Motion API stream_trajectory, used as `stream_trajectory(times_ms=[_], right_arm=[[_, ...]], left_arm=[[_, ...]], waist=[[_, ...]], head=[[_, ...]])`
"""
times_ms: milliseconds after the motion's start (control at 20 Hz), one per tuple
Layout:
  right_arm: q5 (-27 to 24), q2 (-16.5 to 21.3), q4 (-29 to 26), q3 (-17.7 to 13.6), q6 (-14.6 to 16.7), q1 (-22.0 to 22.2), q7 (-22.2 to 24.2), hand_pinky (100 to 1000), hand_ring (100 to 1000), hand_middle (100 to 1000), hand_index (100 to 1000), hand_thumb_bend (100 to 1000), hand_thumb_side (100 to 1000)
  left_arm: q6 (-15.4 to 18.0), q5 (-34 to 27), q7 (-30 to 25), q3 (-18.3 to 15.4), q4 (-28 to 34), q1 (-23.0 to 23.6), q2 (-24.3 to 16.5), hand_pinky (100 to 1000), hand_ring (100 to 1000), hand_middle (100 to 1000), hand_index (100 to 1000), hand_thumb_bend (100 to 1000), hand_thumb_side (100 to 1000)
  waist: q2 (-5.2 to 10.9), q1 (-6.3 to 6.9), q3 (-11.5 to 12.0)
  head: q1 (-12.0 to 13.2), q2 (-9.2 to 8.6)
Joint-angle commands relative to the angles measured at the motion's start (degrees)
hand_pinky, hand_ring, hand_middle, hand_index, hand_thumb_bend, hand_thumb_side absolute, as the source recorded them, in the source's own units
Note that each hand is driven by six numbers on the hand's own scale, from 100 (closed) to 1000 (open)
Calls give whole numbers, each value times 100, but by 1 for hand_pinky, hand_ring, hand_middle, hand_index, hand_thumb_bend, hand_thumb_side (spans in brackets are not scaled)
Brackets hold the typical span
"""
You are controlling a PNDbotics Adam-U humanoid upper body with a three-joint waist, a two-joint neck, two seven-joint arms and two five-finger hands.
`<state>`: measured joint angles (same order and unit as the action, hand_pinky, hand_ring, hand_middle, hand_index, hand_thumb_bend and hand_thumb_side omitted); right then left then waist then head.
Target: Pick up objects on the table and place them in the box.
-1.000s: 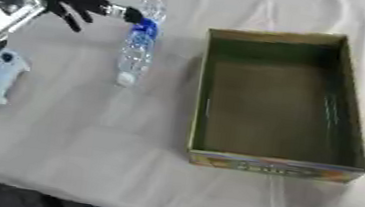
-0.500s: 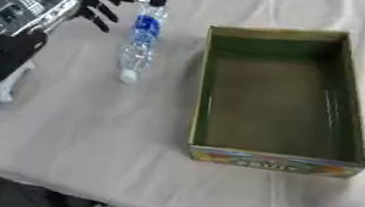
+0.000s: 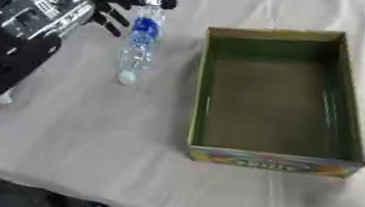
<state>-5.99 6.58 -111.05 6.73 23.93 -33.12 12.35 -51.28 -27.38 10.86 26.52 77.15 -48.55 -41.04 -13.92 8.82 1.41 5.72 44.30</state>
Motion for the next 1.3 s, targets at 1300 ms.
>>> stream_trajectory(times_ms=[1300], right_arm=[[-46,53,-87,-15,-22,-47,33,793,970,916,937,100,1000]], left_arm=[[-69,1108,-962,-140,-212,-16,-169,595,738,879,890,836,588]], waist=[[99,22,-76]], head=[[39,-18]])
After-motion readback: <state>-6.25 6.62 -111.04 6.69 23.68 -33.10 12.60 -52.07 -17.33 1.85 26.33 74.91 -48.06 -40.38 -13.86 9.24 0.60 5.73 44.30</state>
